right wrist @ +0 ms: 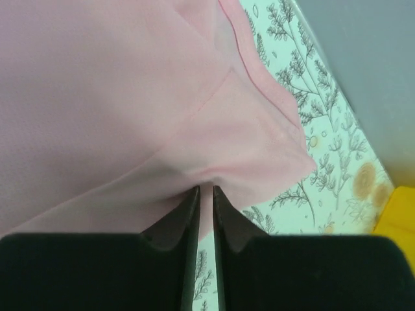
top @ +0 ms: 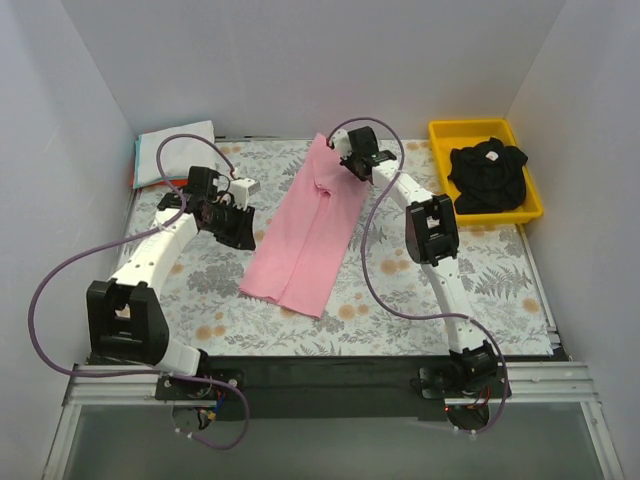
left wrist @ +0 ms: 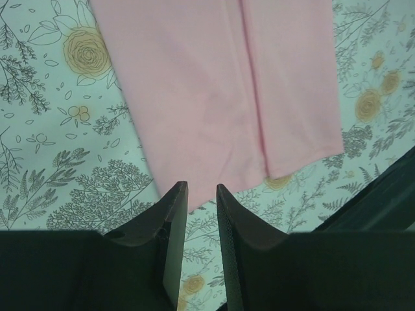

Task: Fold and stack the t-shirts
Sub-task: Fold the tshirt

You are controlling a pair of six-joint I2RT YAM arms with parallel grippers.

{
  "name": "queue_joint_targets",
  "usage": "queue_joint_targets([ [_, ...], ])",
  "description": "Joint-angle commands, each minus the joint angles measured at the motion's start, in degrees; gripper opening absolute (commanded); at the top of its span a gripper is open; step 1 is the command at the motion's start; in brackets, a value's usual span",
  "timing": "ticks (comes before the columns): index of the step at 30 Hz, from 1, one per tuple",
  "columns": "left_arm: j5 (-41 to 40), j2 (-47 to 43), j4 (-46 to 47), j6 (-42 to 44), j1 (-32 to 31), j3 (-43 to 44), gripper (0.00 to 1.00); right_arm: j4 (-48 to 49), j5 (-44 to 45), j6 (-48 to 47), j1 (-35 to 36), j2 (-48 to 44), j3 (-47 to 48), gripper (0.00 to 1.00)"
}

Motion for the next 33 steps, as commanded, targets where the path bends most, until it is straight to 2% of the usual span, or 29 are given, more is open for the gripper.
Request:
queue_joint_targets([
  [1,-4.82,3.47,0.87,4.15,-1.57,0.45,0.24,23.31,5.85,-9.87,2.09,-2.09,-10.43,0.20],
  [3,-5.96,6.37,2.35,5.11,-2.27,0.28,0.24,33.09,6.21,-11.29,2.09,-4.48,-12.80,0.23],
  [4,-6.40,7.08,3.15,5.20,-3.15,0.19,0.24,32.87,6.55,-10.60,2.09,-4.31,-8.98,0.23],
  [6,-7.80,8.93,5.51,5.73,-4.20,0.28,0.24,32.43,7.70,-9.45,2.27,-5.97,-7.09,0.23],
  [11,-11.49,13.13,11.32,7.22,-8.60,-0.86,0.24,33.22,3.84,-8.31,2.18,-20.35,-19.10,0.29],
  [14,-15.98,16.74,13.78,8.98,-10.80,-2.09,0.22,32.96,3.57,-8.13,2.18,-25.91,-23.16,0.40],
  [20,-19.32,19.38,15.64,9.08,-15.01,-5.86,0.19,22.07,2.78,-5.85,2.18,-32.07,-25.11,0.45],
  [24,-17.93,19.57,14.24,6.89,-19.67,-7.28,0.18,12.00,2.61,-2.51,1.57,-35.94,-28.62,0.50],
  [26,-16.26,19.65,13.27,5.48,-23.62,-6.93,0.18,7.84,-0.45,0.47,0.69,-38.31,-29.41,0.53],
  [28,-13.80,20.09,11.77,3.89,-27.91,-5.96,0.18,1.95,-4.06,2.50,-1.77,-40.07,-30.20,0.60],
  [29,-13.44,20.36,11.16,3.54,-29.33,-5.53,0.18,-1.46,-8.60,3.98,-2.82,-41.73,-30.29,0.63],
  [32,-12.30,21.85,10.89,0.99,-31.45,-2.81,0.18,-6.40,-16.98,4.35,-6.07,-44.64,-30.56,0.77],
  [33,-11.95,21.94,10.11,0.29,-31.37,-1.75,0.18,-8.68,-18.48,3.39,-6.78,-45.69,-31.08,0.86],
])
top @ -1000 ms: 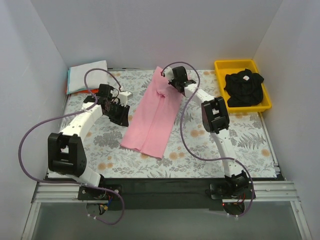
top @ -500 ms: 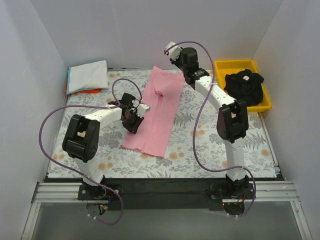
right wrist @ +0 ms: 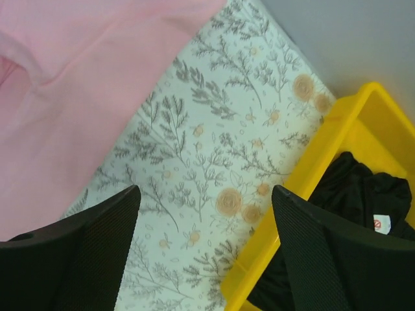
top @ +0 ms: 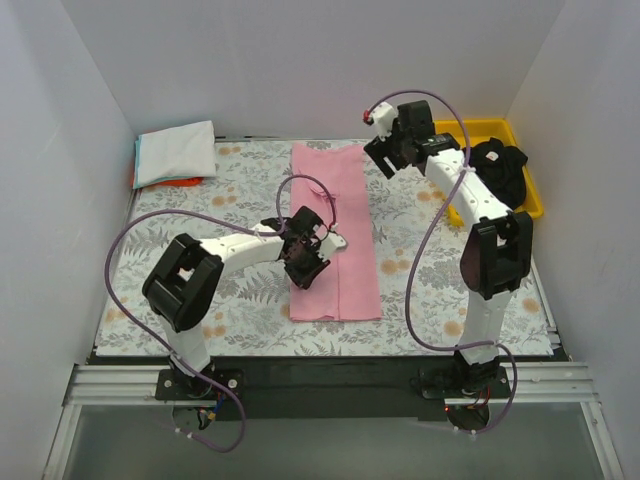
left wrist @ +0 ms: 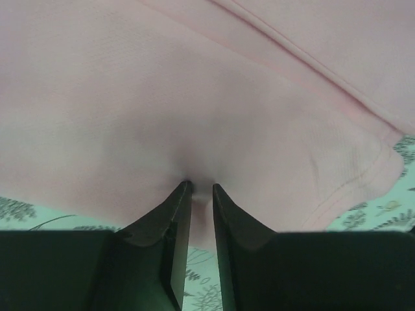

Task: Fold and stack the t-shirts
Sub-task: Fold the tshirt

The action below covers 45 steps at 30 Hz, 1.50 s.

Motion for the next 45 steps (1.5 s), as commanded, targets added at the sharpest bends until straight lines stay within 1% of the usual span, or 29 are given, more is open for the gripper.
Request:
queue_joint_targets([
  [1,5.17,1.23,-4.04,-3.83,-1.05,2.60,0.19,-9.73,-12.79,0.88,-3.18,-8.06,-1.16,0.90],
  [2,6.48,-0.18,-4.22,-3.74,-1.05,3.14,0.21,-10.43,-14.39,0.17,-3.18,-11.03,-3.60,0.96],
  [3,8.23,-2.11,-3.87,-3.48,-1.05,3.40,0.26,-10.96,-16.24,-0.71,-3.18,-12.63,-4.93,0.98],
  [4,12.34,-7.52,-3.08,-3.04,-1.05,3.06,0.30,-11.14,-18.34,-0.63,-3.18,-14.21,-5.99,0.98],
  [5,14.04,-10.88,-1.95,-2.69,-1.05,2.53,0.34,-11.05,-23.15,-0.11,-3.18,-17.27,-8.53,0.98],
  [6,15.10,-14.22,0.94,-2.60,-1.05,1.83,0.40,-10.79,-25.20,0.51,-3.18,-18.87,-9.60,0.98],
  [7,16.76,-20.95,2.62,-2.25,-0.96,-0.09,0.55,-10.35,-28.87,1.38,-3.18,-21.84,-10.91,0.98],
  [8,17.21,-24.15,5.86,-2.33,-0.96,-1.33,0.62,-9.48,-30.30,1.65,-3.18,-23.18,-12.75,0.98],
  [10,18.01,-31.00,6.68,-1.02,-0.88,-2.92,0.79,-8.68,-33.20,0.79,-3.09,-25.47,-14.78,0.98],
  [11,17.31,-32.61,6.77,-1.10,-0.79,-3.97,0.88,-8.50,-36.18,-0.53,-3.09,-27.39,-15.75,0.98],
  [13,15.56,-35.68,6.86,-2.50,-0.53,-5.11,0.89,-8.68,-38.74,-4.73,-3.09,-29.60,-20.14,0.98],
  [15,14.67,-36.75,4.32,-1.73,-0.44,-6.96,0.89,-10.34,-42.87,-16.83,-3.00,-33.81,-25.05,0.98],
  [16,15.80,-37.45,2.74,0.37,-0.44,-7.75,0.89,-11.48,-44.19,-22.54,-2.83,-35.48,-30.99,0.98],
  [17,16.94,-37.63,-0.41,2.22,-0.44,-8.45,0.89,-13.75,-45.07,-34.26,-1.61,-39.06,-34.27,0.98],
  [18,20.52,-38.07,-1.66,5.98,-0.44,-10.98,0.89,-13.69,-44.47,-38.38,-0.73,-41.10,-37.78,0.98],
  [19,21.69,-39.03,-1.76,6.71,-0.44,-12.75,0.89,-13.51,-43.25,-41.81,0.15,-44.69,-45.39,0.97],
  [21,23.27,-40.00,0.61,7.07,-0.44,-18.71,0.88,-12.11,-41.58,-48.33,3.57,-47.44,-51.76,0.93],
  [23,24.68,-41.23,2.18,12.24,-0.52,-22.77,0.86,-9.31,-39.90,-49.23,6.91,-49.82,-58.80,0.91],
  [25,24.34,-42.63,5.61,12.79,-0.61,-27.85,0.83,-6.50,-36.49,-48.88,9.99,-50.70,-62.76,0.89],
  [26,24.42,-42.64,8.15,13.31,-0.61,-28.93,0.81,-3.00,-35.25,-48.36,13.22,-50.87,-66.70,0.88],
  [27,24.68,-42.47,8.87,14.27,-0.96,-29.81,0.80,-1.31,-34.11,-48.01,14.65,-50.79,-68.21,0.84],
  [28,24.69,-41.42,9.40,15.32,-1.14,-30.95,0.75,0.18,-32.27,-47.91,15.71,-50.44,-69.80,0.83],
  [29,24.25,-40.80,10.80,16.47,-1.31,-31.31,0.73,3.07,-31.47,-47.57,17.46,-50.09,-71.99,0.81],
  [31,23.46,-38.88,12.12,17.88,-1.49,-32.10,0.64,4.59,-30.15,-47.56,18.44,-48.86,-73.32,0.72],
  [32,23.11,-38.25,12.65,20.67,-1.58,-32.80,0.62,4.85,-29.97,-47.74,18.96,-48.51,-73.59,0.67],
  [33,22.93,-37.73,12.83,21.91,-1.93,-33.24,0.61,4.86,-29.70,-47.91,19.23,-48.16,-74.03,0.59],
  [36,20.74,-37.55,15.20,25.43,-3.15,-35.61,0.58,4.50,-28.48,-50.37,20.81,-48.33,-76.30,0.51],
  [42,19.50,-35.36,19.07,25.18,-5.44,-36.06,0.55,6.61,-25.92,-49.06,22.75,-46.84,-78.07,0.50],
  [45,18.45,-33.69,19.86,27.02,-6.67,-37.02,0.52,8.28,-24.26,-47.57,22.75,-45.26,-78.07,0.47],
])
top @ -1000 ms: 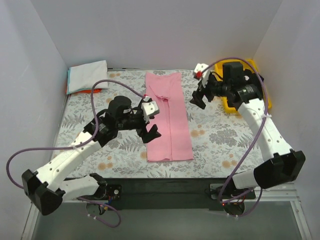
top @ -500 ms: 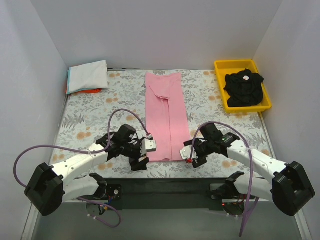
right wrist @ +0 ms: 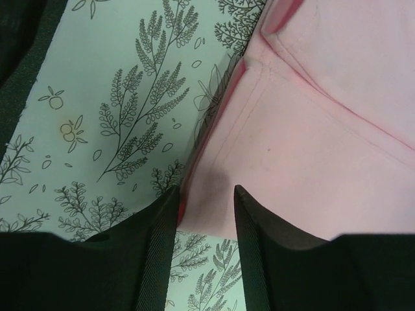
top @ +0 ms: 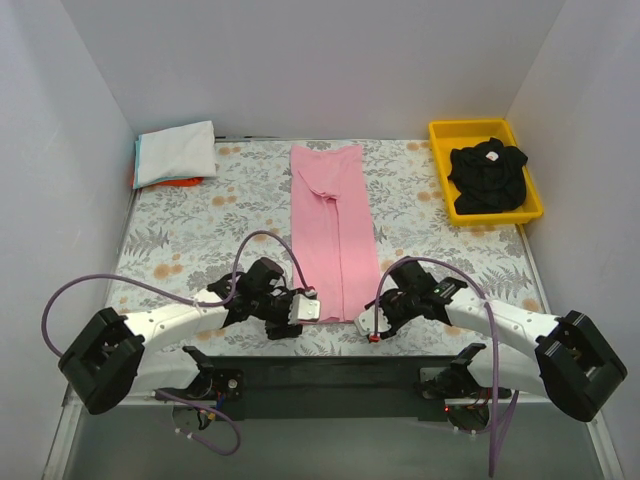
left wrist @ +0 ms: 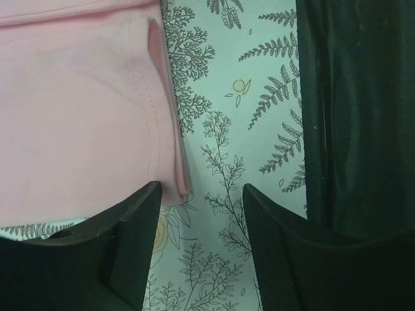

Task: Fold and stack the t-shirts
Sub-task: Fold the tshirt

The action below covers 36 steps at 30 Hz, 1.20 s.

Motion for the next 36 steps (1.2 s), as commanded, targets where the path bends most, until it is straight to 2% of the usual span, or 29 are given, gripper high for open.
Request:
queue_joint_targets([
  [1,-1.72,1.60,3.36,4.20,-1.34,-1.18,0.51,3.06,3.59,1.59,0.32,2.59,-0.39,0.45],
  [8,-4.45,4.68,5.29,5.53,-1.61,-1.09,0.48,4.64,5.88,0.63,0.76,3.65,-2.67,0.30],
  [11,-4.63,3.54,4.86,4.74,-1.70,-0.57,0.45,5.17,6.32,0.72,1.20,3.30,-3.21,0.16],
  [12,-4.28,1.80,4.42,4.74,-1.70,-0.39,0.45,5.17,6.50,0.89,1.29,3.21,-3.21,0.08],
  [14,-2.71,-0.15,3.19,4.56,-1.70,0.40,0.45,5.61,6.59,1.50,1.73,3.21,-3.21,0.01],
  [17,-2.08,-2.09,2.83,3.51,-1.70,1.80,0.45,6.49,7.02,2.47,2.60,3.21,-3.38,0.01],
  [22,-4.63,0.55,6.33,2.28,-1.70,1.37,0.47,6.84,7.11,3.70,3.57,3.30,-3.38,0.01],
  [33,-7.26,7.30,9.51,6.50,-1.96,-2.06,0.43,6.49,8.34,6.43,4.28,3.48,-2.86,0.01],
  [36,-8.85,9.33,9.60,6.58,-2.05,-1.79,0.32,6.32,9.05,8.45,5.51,3.83,-2.50,0.01],
])
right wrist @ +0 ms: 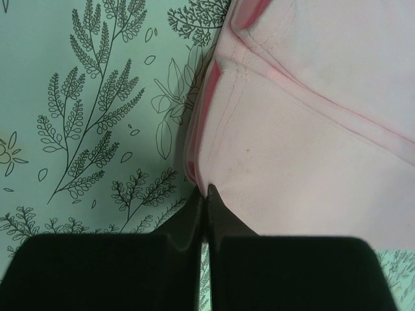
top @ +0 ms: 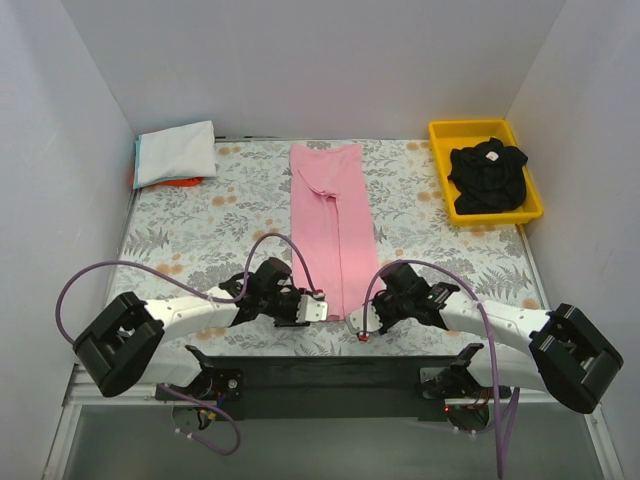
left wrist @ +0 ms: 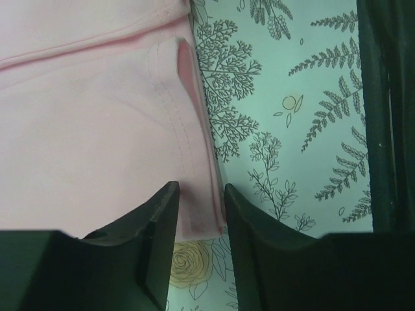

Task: Fold and stack the t-shirts
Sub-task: Fold the tshirt

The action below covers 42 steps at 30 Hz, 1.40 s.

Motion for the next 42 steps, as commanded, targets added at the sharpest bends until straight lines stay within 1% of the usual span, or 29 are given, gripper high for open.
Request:
queue_joint_targets([
  [1,-4.15,3.06,-1.06,2.15,-0.49,-1.20,0.28,-3.56,0.92,3.62,1.92,1.64,-0.65,0.01],
  [2,-4.59,3.06,-1.06,2.50,-0.67,-1.73,0.16,-3.56,1.09,4.32,2.19,1.64,-0.64,0.01],
  [3,-4.85,2.98,-1.06,3.28,-0.76,-1.99,0.09,-3.48,1.27,4.59,2.54,1.47,-0.56,0.01],
  [5,-5.12,2.37,-1.06,3.64,-0.93,-2.52,0.00,-3.56,1.97,5.55,3.94,1.29,-0.47,0.01],
  [7,-4.77,0.09,-1.76,3.73,-1.20,-2.09,0.00,-5.31,2.67,7.92,5.17,0.42,0.58,0.01],
  [8,-4.16,-1.05,-4.90,3.99,-1.29,-1.65,0.00,-6.45,2.59,8.71,6.57,-0.11,1.11,0.01],
  [9,-1.54,-3.94,-7.45,4.78,-1.63,-0.08,0.00,-7.77,2.33,10.46,7.11,-1.16,1.64,0.01],
  [10,-0.38,-5.71,-12.79,6.53,-2.07,0.55,0.00,-10.74,1.45,11.09,7.90,-1.60,3.38,0.01],
  [11,0.50,-9.64,-15.19,6.80,-2.60,1.16,0.00,-11.90,1.45,11.96,8.17,-2.13,4.01,0.01],
  [12,2.25,-11.68,-17.22,6.63,-4.08,2.56,0.00,-12.78,1.53,12.76,8.69,-2.83,4.88,0.01],
  [14,3.49,-16.33,-22.65,3.74,-5.85,4.50,0.00,-15.86,2.23,13.38,11.76,-6.08,6.99,0.01],
  [15,4.19,-17.23,-24.69,3.03,-6.12,5.64,0.00,-17.70,2.67,13.73,13.34,-9.05,7.78,0.01],
  [16,5.07,-17.76,-28.45,2.33,-6.21,8.44,0.00,-18.58,3.46,15.65,16.57,-10.38,8.84,0.01],
  [18,4.90,-18.99,-31.98,1.97,-6.12,11.09,0.00,-21.39,4.51,17.67,18.79,-12.24,12.97,0.01],
  [20,3.68,-21.18,-34.45,1.98,-6.12,13.38,0.00,-23.50,6.80,19.35,19.51,-11.11,17.43,0.01],
  [22,2.27,-22.94,-34.64,1.10,-6.12,14.87,0.00,-24.92,10.04,18.92,19.59,-10.13,19.12,0.01],
  [26,-0.97,-23.92,-34.99,0.22,-5.95,17.51,0.00,-24.57,13.57,13.84,18.72,-9.61,22.20,0.01],
  [27,-1.42,-23.83,-34.99,1.26,-5.77,17.95,0.00,-24.57,14.44,12.51,18.54,-9.00,23.08,0.01],
  [28,-1.95,-23.83,-34.29,1.62,-5.60,18.13,0.00,-24.48,17.06,11.37,18.19,-8.56,23.61,0.01],
  [31,-2.83,-23.83,-31.66,2.93,-4.11,19.01,0.00,-24.04,16.48,8.20,15.30,-7.15,26.67,0.01],
  [33,-2.57,-22.87,-30.34,3.81,-2.09,19.71,0.00,-23.69,16.04,5.57,13.89,-5.84,28.00,0.01],
  [34,-2.39,-21.64,-28.59,4.78,-1.03,20.06,0.00,-23.69,15.95,4.69,12.05,-5.22,29.14,0.01],
  [36,-0.04,-19.71,-27.35,5.75,3.35,21.90,0.00,-23.43,12.97,2.32,9.67,-3.12,30.29,0.01],
  [37,1.02,-18.65,-26.39,6.36,5.20,22.52,0.00,-22.99,12.00,1.44,7.14,-2.41,30.64,0.01],
  [38,1.82,-16.47,-26.03,6.80,8.70,22.96,0.00,-22.38,11.56,0.30,5.90,-1.62,31.60,0.01],
  [40,3.49,-13.56,-24.63,8.12,11.44,23.93,0.00,-20.37,9.81,-2.69,2.04,0.49,32.57,0.01],
  [42,4.11,-12.23,-23.22,10.66,13.91,23.67,0.00,-19.74,8.66,-4.28,0.00,3.47,34.59,0.01],
])
